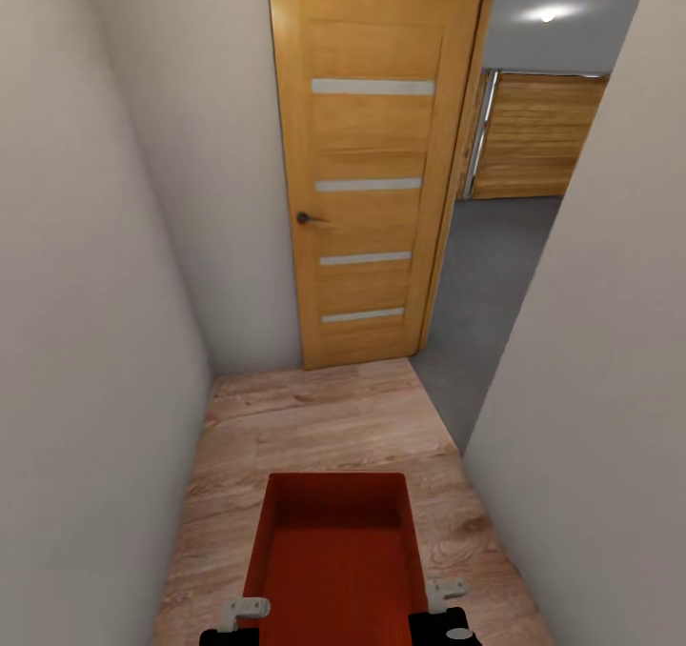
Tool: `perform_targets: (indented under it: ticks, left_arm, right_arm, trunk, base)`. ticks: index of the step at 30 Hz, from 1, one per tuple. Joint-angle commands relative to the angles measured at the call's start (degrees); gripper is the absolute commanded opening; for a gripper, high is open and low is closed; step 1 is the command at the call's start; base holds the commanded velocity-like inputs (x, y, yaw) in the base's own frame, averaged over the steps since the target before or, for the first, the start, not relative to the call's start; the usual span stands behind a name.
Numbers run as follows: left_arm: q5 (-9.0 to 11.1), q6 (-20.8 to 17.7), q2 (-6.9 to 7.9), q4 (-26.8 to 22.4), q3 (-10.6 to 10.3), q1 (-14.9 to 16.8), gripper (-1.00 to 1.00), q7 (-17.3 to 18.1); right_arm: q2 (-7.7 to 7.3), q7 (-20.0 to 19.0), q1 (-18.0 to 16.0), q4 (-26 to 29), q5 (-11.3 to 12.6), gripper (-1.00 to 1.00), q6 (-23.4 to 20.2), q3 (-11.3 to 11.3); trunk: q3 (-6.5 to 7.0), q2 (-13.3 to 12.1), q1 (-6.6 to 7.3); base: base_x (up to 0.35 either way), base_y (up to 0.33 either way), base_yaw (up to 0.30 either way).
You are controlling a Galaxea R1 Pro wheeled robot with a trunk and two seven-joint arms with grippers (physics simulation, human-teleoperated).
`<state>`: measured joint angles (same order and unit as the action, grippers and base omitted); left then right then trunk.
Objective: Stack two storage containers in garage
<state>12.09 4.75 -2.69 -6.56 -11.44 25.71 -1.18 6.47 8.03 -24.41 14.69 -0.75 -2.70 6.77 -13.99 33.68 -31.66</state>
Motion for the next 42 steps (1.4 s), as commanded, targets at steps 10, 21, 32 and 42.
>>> perform_targets:
  ticks: [10, 21, 32, 42]
  left_arm:
    - [0.65, 0.17, -0.12, 0.14, -2.37, 0.05, -1.00, 0.13]
    - [0.65, 0.17, -0.12, 0.14, -2.36, 0.05, -1.00, 0.13]
    - [0.65, 0.17, -0.12, 0.14, -2.37, 0.05, -1.00, 0.13]
    - [0.65, 0.17, -0.12, 0.14, -2.36, 0.05, -1.00, 0.13]
  right_arm:
    - [0.03, -0.03, -0.02, 0.17, 0.26, -1.00, -0.24, 1.22]
    - [0.03, -0.03, -0.02, 0.17, 0.23, -1.00, -0.24, 1.22]
    - [0.03, -0.03, -0.02, 0.21, 0.22, -1.00, -0.25, 1.22]
    - [0.03, -0.03, -0.02, 0.19, 0.24, -1.00, -0.25, 1.22]
  trunk:
    - [-0.08, 0.07, -0.05]
    - [-0.08, 0.07, -0.05]
    - [-0.08, 0.07, -0.05]
    - [-0.08, 0.07, -0.05]
  base:
    - [0.343, 0.080, -0.059]
    - [0.343, 0.016, -0.078]
    - [0.343, 0.065, -0.003]
    - [0.343, 0.081, -0.093]
